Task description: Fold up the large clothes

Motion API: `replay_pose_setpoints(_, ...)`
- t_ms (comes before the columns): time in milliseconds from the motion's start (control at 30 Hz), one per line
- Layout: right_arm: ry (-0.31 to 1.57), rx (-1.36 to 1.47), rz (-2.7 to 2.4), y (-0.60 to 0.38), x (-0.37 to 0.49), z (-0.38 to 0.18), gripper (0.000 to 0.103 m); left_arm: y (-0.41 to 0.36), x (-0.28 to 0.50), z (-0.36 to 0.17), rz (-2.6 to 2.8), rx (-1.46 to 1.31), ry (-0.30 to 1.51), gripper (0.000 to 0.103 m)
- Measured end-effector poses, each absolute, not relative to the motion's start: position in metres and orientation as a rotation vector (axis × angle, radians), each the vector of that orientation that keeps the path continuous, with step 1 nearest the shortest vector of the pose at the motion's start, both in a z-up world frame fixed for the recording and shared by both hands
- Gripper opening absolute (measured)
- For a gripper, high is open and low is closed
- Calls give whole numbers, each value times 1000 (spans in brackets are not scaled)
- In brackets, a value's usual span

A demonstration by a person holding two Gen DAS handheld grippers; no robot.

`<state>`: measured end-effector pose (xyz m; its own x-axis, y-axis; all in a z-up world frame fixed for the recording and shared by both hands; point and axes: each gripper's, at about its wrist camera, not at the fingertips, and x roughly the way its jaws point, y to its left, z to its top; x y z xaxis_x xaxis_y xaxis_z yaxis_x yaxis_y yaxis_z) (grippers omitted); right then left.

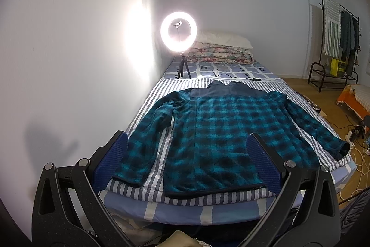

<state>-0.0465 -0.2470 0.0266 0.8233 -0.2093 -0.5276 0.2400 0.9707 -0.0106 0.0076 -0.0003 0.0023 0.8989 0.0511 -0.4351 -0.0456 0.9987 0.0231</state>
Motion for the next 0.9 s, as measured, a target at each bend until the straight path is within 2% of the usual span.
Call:
replay_pose_setpoints(667, 562, 33, -171, -226, 2, 21, 103, 43, 24, -27, 130, 9, 482, 102)
replay_pose_setpoints(733, 560, 28, -157, -223, 9, 20, 103, 50, 28, -31, 149, 27, 488, 98)
replay_pose_setpoints(833, 551, 9, -145, -217, 19, 18, 103, 64, 34, -40, 165, 38, 518, 86)
replay_pose_setpoints(900, 539, 4, -122, -212, 27, 15, 103, 76, 38, -47, 158, 20, 552, 72)
